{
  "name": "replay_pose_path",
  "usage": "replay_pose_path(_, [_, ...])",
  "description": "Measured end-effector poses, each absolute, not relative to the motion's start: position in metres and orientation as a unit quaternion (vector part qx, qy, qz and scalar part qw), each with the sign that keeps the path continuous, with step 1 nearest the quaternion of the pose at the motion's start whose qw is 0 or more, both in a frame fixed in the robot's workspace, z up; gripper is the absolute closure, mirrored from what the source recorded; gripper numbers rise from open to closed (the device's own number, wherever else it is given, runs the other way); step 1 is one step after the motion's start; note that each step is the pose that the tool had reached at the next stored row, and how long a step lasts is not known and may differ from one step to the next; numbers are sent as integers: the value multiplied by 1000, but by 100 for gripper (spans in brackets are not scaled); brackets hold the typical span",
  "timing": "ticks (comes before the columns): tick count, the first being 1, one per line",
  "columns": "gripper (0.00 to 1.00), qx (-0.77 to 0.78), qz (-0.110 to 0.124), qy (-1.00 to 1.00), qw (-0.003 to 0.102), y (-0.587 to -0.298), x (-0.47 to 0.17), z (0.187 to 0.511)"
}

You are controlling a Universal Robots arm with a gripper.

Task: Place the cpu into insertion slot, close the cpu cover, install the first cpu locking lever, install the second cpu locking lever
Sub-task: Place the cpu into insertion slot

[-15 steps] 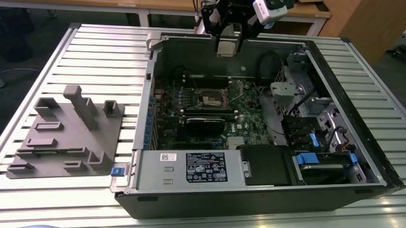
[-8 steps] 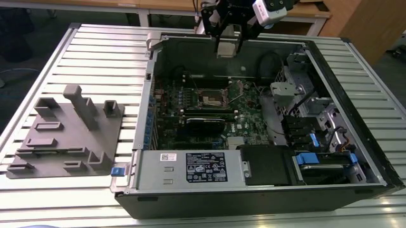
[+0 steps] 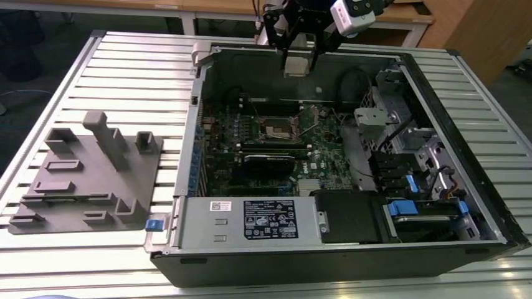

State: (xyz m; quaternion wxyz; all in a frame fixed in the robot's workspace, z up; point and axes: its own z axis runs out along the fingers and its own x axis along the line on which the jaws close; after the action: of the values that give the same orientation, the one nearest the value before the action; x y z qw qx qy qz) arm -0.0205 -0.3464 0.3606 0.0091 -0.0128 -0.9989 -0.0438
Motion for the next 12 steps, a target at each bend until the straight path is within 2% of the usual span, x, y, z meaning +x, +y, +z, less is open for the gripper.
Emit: replay_pose_path(12, [46, -13, -44, -999, 9, -346, -21, 360])
